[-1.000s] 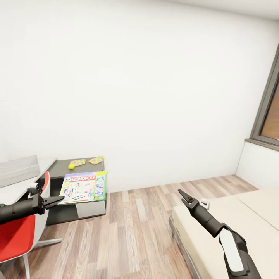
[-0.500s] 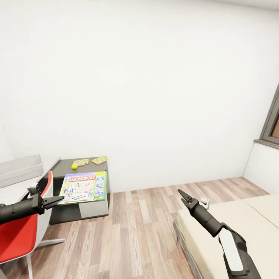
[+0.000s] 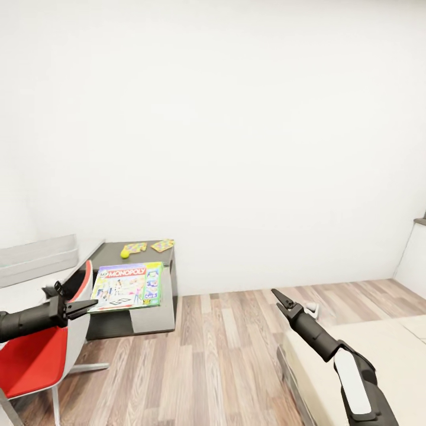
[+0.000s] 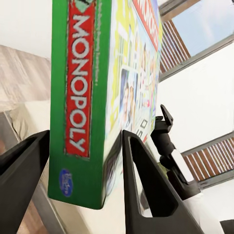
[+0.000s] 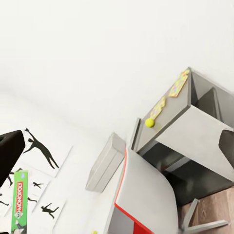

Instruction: Put all the toys in the child's room - the three board games (two on the bed and one on the table), the two jigsaw puzzles on the table, and the tennis ball on the table - inside the toy box on the table in the child's room.

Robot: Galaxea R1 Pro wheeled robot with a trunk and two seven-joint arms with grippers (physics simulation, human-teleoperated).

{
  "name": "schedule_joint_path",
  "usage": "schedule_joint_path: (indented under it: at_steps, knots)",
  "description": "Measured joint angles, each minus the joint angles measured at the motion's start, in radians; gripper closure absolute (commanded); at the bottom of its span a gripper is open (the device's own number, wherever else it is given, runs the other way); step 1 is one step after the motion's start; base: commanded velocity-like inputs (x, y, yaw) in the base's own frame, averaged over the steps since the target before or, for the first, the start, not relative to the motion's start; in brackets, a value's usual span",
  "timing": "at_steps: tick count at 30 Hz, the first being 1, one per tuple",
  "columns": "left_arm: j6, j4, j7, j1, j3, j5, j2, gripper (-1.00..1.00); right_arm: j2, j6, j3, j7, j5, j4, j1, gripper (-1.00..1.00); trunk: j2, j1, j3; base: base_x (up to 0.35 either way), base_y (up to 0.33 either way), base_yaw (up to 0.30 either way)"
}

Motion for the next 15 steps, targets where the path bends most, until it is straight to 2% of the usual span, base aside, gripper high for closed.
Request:
schedule_joint_path:
  at_steps: [7,12,15]
  knots:
    - [0.001,0.0,-0.013,0.0,0.004,0.004,0.001,1.0,0.0,0.001,0.0,0.0,0.0,0.001,0.0,-1.0,0.0,0.0,0.0,0.051,0.0,0.286]
    - [0.0,0.0,-0.07,0.0,0.019,-0.002,0.001,1.0,0.0,0.001,0.0,0.0,0.0,0.001,0.0,-1.0,0.0,0.0,0.0,0.005,0.0,0.288]
    - [0.001,0.0,-0.08,0.0,0.021,-0.007,0.001,1.0,0.0,0.001,0.001,0.0,0.0,0.001,0.0,-1.0,0.0,0.0,0.0,0.001,0.0,0.288]
